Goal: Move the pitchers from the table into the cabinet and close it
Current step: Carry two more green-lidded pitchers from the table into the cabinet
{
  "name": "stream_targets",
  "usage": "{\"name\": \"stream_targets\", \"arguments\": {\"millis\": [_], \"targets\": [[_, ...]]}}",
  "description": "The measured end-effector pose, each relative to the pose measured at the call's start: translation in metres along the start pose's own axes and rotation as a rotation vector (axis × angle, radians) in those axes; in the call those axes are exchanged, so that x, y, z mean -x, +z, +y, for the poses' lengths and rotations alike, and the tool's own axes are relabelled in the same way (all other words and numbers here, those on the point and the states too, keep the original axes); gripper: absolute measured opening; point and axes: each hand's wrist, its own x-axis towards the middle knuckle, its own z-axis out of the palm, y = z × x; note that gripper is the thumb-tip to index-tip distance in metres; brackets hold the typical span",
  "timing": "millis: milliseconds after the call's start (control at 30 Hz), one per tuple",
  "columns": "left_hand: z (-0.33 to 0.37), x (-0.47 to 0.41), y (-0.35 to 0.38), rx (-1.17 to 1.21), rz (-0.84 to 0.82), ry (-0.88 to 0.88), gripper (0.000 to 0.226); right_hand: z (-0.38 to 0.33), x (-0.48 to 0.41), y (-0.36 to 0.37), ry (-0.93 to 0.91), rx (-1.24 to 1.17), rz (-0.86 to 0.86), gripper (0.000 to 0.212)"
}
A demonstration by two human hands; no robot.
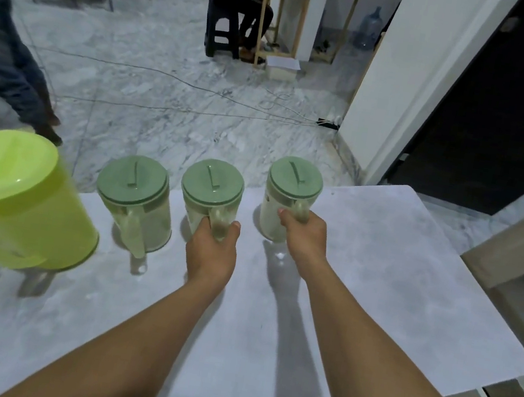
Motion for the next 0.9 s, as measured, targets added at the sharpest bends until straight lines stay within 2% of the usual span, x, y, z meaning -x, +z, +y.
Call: {"name": "stream_targets", "arguments": {"millis": [133, 267, 500, 733, 900], "targets": [[0.0, -0.008, -0.001, -0.031, 0.017, 0.059, 0.022, 0.002, -0.002, 0.006, -0.034, -0.006, 0.06, 0.01], [0.008, -0.006, -0.009, -0.044, -0.01, 0.083, 0.021, -0.002, 0.007, 0.001, -0.023, -0.04, 0.082, 0.015], [0.062, 0.009, -0.028, -0.046, -0.045, 0.187, 0.021, -0.042, 0.044, -0.039, -0.034, -0.078, 0.142, 0.014], [0.13, 0.051, -0.055, 0.008, -0.198, 0.336, 0.024, -0.096, 0.12, -0.106, -0.074, -0.131, 0.284, 0.029], [0.175, 0.105, -0.078, 0.072, -0.352, 0.443, 0.028, -0.129, 0.203, -0.161, -0.089, -0.147, 0.442, 0.026]]}}
